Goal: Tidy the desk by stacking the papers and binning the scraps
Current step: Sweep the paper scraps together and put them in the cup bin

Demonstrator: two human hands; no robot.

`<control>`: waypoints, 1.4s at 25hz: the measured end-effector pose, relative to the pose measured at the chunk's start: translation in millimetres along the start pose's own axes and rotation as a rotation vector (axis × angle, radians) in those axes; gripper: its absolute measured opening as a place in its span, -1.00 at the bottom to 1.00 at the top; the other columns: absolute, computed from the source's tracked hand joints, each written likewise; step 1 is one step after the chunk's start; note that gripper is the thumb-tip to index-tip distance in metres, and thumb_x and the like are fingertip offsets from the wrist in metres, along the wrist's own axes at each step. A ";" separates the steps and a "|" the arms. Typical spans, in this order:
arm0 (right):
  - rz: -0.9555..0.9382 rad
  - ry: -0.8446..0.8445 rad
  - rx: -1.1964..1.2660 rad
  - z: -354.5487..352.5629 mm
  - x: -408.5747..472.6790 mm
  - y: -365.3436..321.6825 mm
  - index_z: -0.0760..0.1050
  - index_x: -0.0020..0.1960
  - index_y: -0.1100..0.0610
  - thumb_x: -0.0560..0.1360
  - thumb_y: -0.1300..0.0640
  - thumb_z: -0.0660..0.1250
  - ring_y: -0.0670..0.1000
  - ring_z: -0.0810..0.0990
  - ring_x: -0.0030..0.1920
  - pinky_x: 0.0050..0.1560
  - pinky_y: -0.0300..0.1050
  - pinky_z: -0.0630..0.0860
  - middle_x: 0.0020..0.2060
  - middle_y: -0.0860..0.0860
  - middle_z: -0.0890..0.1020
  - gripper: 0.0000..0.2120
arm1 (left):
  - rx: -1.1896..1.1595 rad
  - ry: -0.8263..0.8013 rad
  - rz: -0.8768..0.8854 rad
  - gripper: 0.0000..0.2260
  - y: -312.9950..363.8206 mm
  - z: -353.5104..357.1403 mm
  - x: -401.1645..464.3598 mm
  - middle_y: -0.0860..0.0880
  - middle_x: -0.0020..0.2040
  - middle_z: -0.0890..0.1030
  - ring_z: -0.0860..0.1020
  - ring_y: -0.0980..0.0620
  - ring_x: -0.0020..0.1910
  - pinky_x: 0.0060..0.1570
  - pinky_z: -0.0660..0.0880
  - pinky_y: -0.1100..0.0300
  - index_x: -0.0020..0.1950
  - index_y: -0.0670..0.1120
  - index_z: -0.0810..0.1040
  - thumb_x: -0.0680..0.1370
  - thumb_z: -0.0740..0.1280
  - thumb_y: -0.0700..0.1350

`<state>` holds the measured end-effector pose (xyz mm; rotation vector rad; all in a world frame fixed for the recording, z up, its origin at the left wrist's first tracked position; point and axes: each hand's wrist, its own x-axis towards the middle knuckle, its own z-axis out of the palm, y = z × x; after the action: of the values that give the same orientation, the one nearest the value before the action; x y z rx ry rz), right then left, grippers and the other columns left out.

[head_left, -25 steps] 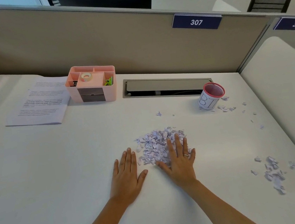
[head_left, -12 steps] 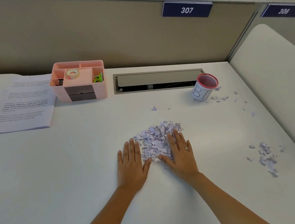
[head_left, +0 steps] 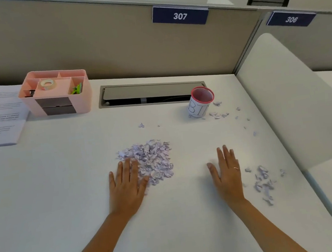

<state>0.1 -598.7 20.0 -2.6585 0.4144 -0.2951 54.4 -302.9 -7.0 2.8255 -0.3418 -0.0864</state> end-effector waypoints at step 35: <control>0.000 -0.330 0.517 52.5 55.5 -85.0 0.11 0.53 0.10 0.63 -0.07 0.07 -0.01 0.12 0.52 0.53 -0.04 0.04 0.52 0.02 0.18 -0.47 | 0.093 -0.016 0.117 -0.26 22.2 8.6 -31.4 -0.15 0.57 0.07 0.05 -0.12 0.54 0.46 0.01 -0.09 0.55 -0.07 0.13 0.53 0.02 0.38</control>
<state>86.4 -523.8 19.3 -2.1447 0.1974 0.0394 18.1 -318.3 -7.8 2.8902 -0.5270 -0.0693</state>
